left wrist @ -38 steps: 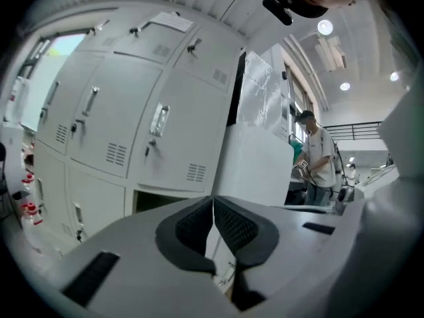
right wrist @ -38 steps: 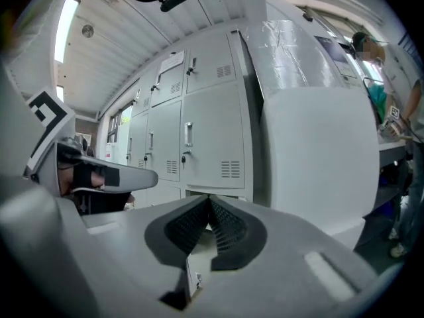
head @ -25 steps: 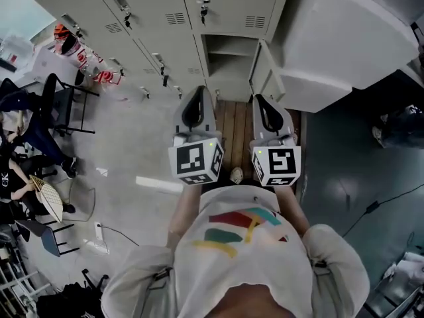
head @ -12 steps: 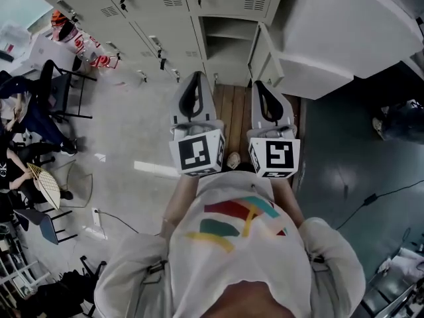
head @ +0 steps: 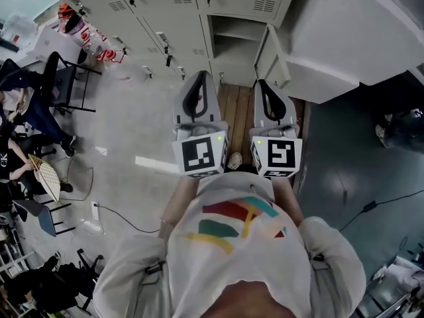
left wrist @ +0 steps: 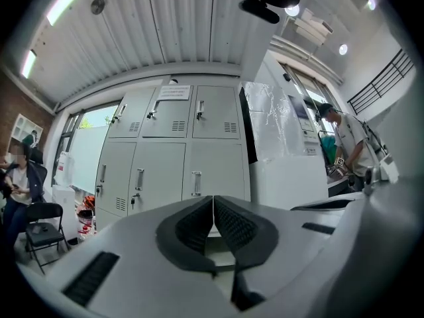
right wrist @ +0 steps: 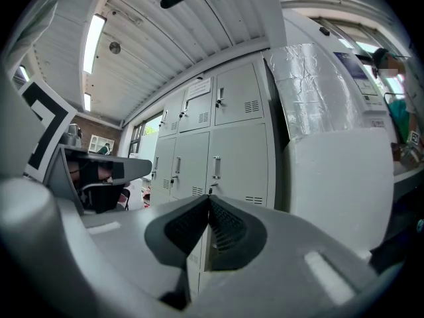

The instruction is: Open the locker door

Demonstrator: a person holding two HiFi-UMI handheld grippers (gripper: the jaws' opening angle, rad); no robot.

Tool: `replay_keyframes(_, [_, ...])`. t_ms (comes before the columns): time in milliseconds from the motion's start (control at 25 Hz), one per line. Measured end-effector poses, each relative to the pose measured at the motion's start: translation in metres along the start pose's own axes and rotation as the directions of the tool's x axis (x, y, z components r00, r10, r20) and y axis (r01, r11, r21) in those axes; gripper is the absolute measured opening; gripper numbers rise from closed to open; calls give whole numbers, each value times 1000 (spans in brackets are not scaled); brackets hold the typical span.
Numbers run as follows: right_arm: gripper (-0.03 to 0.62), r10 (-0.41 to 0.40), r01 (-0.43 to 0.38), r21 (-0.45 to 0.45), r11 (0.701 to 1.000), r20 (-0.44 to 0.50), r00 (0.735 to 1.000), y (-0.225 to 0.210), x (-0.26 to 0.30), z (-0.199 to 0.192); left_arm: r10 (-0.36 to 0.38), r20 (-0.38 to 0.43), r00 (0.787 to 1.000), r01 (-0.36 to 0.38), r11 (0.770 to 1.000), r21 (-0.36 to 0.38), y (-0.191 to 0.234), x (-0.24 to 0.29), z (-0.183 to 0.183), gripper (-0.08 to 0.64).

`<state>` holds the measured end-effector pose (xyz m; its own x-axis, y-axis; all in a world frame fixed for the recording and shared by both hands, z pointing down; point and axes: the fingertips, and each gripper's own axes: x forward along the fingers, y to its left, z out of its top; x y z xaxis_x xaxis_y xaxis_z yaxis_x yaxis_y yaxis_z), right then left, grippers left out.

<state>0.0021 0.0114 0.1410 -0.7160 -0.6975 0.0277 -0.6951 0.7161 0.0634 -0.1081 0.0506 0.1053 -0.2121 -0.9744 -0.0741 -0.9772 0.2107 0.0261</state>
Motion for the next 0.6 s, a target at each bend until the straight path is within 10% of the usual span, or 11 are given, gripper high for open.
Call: replay_keyframes(600, [3,9,-9,-20,1000,9,1000,4,0,4,17,7,1000,-17,1000,5,2,-3,2,18])
